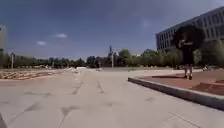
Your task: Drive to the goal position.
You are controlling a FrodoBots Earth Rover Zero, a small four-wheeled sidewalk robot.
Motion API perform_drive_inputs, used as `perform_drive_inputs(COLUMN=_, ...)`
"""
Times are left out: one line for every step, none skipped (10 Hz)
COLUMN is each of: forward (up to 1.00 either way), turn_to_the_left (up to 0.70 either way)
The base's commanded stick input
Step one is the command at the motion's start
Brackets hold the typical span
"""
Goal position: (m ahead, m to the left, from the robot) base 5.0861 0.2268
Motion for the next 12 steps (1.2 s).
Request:
perform_drive_inputs(forward=0.70, turn_to_the_left=0.01)
perform_drive_inputs(forward=0.70, turn_to_the_left=0.01)
perform_drive_inputs(forward=0.70, turn_to_the_left=0.01)
perform_drive_inputs(forward=0.70, turn_to_the_left=0.01)
perform_drive_inputs(forward=0.70, turn_to_the_left=0.01)
perform_drive_inputs(forward=0.70, turn_to_the_left=0.01)
perform_drive_inputs(forward=0.70, turn_to_the_left=0.01)
perform_drive_inputs(forward=0.70, turn_to_the_left=0.01)
perform_drive_inputs(forward=0.70, turn_to_the_left=0.01)
perform_drive_inputs(forward=0.70, turn_to_the_left=0.01)
perform_drive_inputs(forward=0.70, turn_to_the_left=0.01)
perform_drive_inputs(forward=0.70, turn_to_the_left=0.01)
